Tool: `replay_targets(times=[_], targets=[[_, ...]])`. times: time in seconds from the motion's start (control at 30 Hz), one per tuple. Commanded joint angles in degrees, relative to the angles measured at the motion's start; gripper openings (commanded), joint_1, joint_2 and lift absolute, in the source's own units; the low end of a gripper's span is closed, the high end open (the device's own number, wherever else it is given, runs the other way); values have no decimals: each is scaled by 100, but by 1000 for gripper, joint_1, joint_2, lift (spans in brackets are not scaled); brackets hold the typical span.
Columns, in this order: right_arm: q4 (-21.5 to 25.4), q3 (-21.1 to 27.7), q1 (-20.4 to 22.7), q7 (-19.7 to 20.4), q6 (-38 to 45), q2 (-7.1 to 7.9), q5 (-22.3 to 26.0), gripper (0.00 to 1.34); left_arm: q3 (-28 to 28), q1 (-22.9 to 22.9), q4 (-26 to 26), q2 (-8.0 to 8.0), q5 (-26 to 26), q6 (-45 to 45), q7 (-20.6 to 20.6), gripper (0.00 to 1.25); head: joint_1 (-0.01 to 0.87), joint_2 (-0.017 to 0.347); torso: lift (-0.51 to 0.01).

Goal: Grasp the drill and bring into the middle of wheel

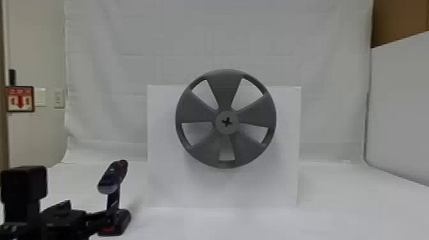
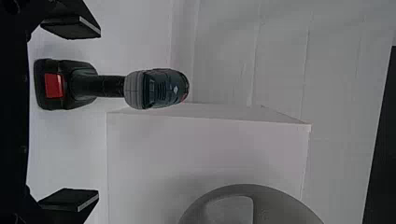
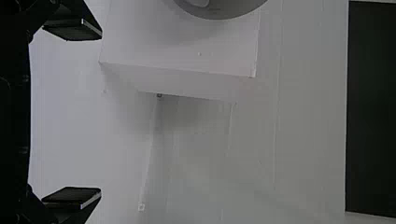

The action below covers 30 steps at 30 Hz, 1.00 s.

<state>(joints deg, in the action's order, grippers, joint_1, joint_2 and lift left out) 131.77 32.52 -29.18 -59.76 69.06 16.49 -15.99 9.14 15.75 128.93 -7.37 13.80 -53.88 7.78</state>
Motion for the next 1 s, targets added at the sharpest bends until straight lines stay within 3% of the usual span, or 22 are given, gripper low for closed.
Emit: replay_targets(times=[0.0,0.97], targets=[[7,-9,-9,0,2,4,0,1218,0,-2,0,-1,0,0,-5,1167,54,31,-403],[-2,-26,0,0,2,-32,0,1216,-44,24,-132,8,-18,-70,-154,1167,54,31,-403]])
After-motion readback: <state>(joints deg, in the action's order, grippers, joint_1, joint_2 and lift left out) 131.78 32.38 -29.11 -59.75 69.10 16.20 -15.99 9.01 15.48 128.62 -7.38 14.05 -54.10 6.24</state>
